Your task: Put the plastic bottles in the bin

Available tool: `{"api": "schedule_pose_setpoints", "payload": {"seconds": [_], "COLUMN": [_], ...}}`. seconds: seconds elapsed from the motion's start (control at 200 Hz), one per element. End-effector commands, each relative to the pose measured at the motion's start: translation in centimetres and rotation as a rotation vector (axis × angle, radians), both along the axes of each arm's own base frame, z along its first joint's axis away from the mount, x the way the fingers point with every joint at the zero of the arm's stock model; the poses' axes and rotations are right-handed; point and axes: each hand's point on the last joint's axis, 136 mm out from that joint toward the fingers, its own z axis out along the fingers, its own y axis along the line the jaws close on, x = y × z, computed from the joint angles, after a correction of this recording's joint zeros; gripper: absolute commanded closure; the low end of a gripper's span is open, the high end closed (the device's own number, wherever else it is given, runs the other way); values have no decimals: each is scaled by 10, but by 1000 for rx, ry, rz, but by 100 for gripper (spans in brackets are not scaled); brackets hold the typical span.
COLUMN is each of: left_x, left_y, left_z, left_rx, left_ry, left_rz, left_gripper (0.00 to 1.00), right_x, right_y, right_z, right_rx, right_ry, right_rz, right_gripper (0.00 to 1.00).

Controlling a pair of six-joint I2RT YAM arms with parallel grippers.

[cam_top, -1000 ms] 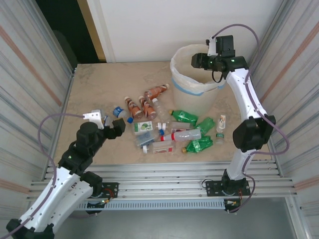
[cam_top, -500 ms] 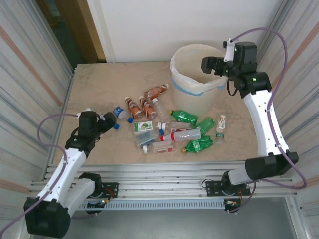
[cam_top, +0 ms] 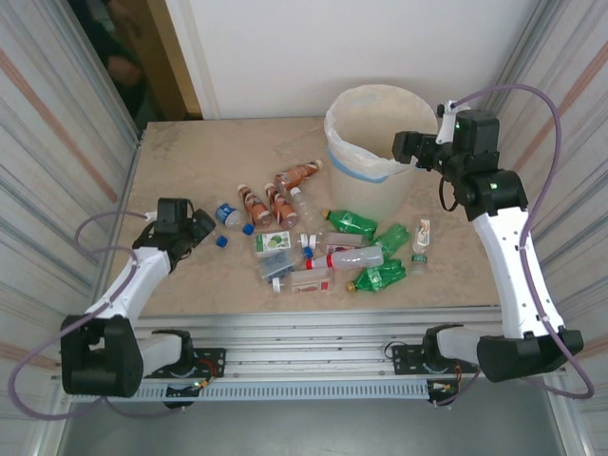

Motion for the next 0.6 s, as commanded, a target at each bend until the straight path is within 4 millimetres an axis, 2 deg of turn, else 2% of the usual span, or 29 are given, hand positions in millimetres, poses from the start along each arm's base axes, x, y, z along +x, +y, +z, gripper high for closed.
{"api": "schedule_pose_setpoints", "payload": {"seconds": [0.0,0.366,0.596], "left_x": [14,53,57], "left_y": [5,2,3], "left_z": [0,-35,-55], "left_rx": [-6,-49,-50], "left_ry": [15,126,186], "left_rz": [30,12,23], "left_gripper": [4,4,5], "right_x": [-6,-7,-7], "right_y": [-2,-2,-2], "right_z": [13,5,1], "right_rx": [30,29,27], "right_ry": [-56,-41,-30], "right_rz": [-19,-17,-16], "right_gripper": [2,2,2]}}
